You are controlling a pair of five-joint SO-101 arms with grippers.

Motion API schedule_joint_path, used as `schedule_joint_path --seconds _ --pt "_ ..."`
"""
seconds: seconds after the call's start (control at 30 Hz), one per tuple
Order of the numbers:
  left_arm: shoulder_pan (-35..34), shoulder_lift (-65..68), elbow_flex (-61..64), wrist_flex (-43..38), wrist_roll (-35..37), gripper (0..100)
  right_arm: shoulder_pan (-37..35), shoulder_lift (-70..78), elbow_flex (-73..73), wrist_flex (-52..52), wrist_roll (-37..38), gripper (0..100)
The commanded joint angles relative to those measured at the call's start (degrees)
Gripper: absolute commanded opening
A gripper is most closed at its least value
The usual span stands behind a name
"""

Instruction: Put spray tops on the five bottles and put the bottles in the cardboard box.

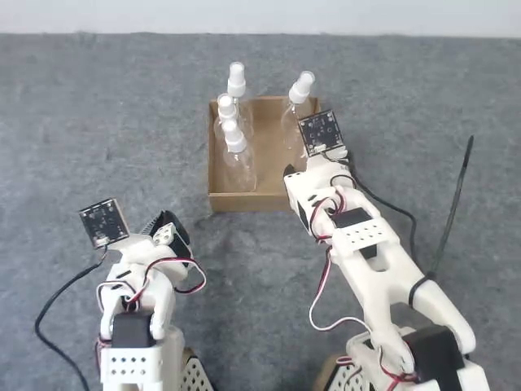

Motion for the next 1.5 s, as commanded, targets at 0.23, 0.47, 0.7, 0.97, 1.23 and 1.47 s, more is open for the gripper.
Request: schedule_joint_path --seconds 0.23,0.47,0.7,0.97,1.23,1.47 --pt "-0.1 -1.0 -0.7 0.0 -0.5 1 -0.8 -2.9 -2.9 0.9 3.2 36.0" --pt "-0.1 -1.0 -0.7 0.0 -0.5 1 -0.9 -9.5 -3.2 8.3 3.4 36.1" --pt "-0.1 -1.0 -0.7 0.0 -0.5 1 -1.0 -13.1 -3.1 12.6 3.4 36.1" --pt "-0.1 -1.0 -0.7 0.0 -0.5 1 -1.3 -19.5 -3.2 20.8 3.8 36.1" --pt "-0.1 -1.0 -0.7 0.0 -0.5 1 -0.9 -28.7 -3.3 29.8 3.9 35.8" --pt "-0.1 -1.0 -0.7 0.0 -0.5 1 -0.9 -37.6 -3.1 34.0 3.9 25.7"
